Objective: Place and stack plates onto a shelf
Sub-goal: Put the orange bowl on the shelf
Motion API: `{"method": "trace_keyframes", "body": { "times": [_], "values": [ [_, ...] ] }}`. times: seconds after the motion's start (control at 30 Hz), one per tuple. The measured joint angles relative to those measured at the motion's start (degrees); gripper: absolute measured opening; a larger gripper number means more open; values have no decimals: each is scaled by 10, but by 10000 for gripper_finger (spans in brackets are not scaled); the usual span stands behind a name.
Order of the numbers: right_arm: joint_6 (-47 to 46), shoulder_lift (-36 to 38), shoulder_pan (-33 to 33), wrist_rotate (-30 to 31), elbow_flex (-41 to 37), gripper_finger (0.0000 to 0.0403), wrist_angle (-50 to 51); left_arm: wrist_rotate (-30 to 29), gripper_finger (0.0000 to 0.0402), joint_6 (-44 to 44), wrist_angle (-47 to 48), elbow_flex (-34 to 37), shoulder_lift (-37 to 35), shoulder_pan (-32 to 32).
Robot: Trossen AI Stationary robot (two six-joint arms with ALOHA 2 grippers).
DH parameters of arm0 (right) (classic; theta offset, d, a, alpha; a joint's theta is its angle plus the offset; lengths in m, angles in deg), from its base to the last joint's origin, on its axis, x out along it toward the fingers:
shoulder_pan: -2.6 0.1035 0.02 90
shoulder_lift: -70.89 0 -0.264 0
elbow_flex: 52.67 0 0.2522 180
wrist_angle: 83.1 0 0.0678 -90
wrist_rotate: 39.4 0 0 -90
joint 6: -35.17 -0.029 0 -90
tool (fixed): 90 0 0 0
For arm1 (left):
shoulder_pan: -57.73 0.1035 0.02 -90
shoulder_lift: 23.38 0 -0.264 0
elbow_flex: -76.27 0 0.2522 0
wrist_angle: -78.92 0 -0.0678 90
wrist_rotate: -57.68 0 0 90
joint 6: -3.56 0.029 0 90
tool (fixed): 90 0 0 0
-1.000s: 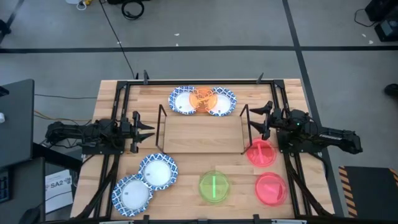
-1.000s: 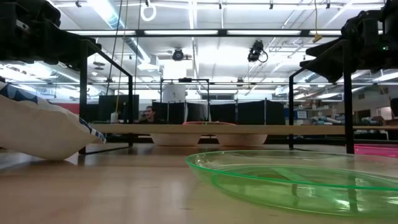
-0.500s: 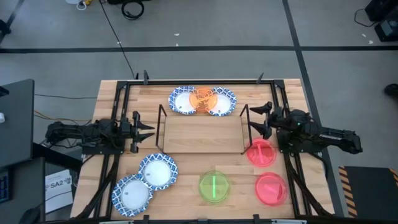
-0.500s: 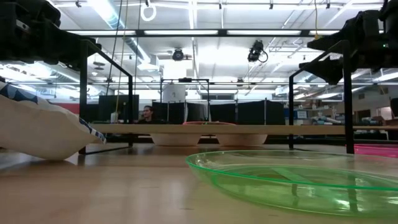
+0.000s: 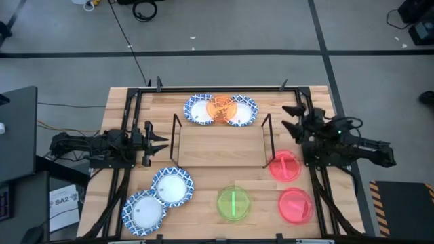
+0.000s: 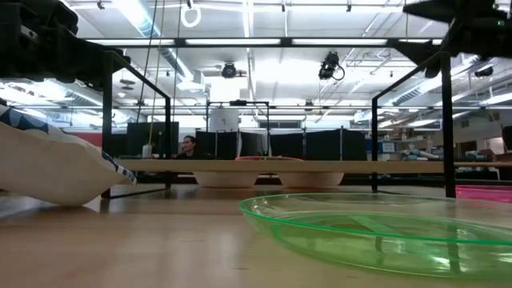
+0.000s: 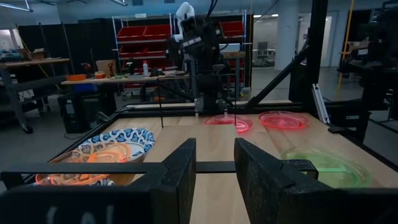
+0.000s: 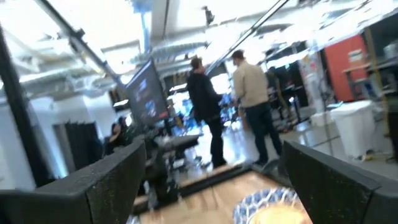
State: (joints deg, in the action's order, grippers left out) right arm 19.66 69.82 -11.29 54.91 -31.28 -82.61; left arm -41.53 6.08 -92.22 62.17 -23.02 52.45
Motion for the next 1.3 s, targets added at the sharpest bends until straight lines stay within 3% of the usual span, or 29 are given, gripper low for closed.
{"method": "trace_keyframes", "body": {
  "times": [0.23, 0.47, 0.67, 0.97, 1.3],
  "values": [
    [-19, -88, -1, 69, 84, 381, 45, 0, 117, 0, 0, 0, 0, 0],
    [-24, -259, -24, 119, 207, 381, 130, 0, 117, 1, 0, 0, 0, 0],
    [-24, -408, -77, 123, 329, 380, 196, 0, 117, 1, 0, 0, 0, 0],
    [-24, -594, -163, 39, 482, 353, 273, 0, 117, 0, 0, 0, 0, 0],
    [-32, -758, -246, -80, 550, 348, 278, 0, 117, 0, 0, 0, 0, 0]
  ]
}}
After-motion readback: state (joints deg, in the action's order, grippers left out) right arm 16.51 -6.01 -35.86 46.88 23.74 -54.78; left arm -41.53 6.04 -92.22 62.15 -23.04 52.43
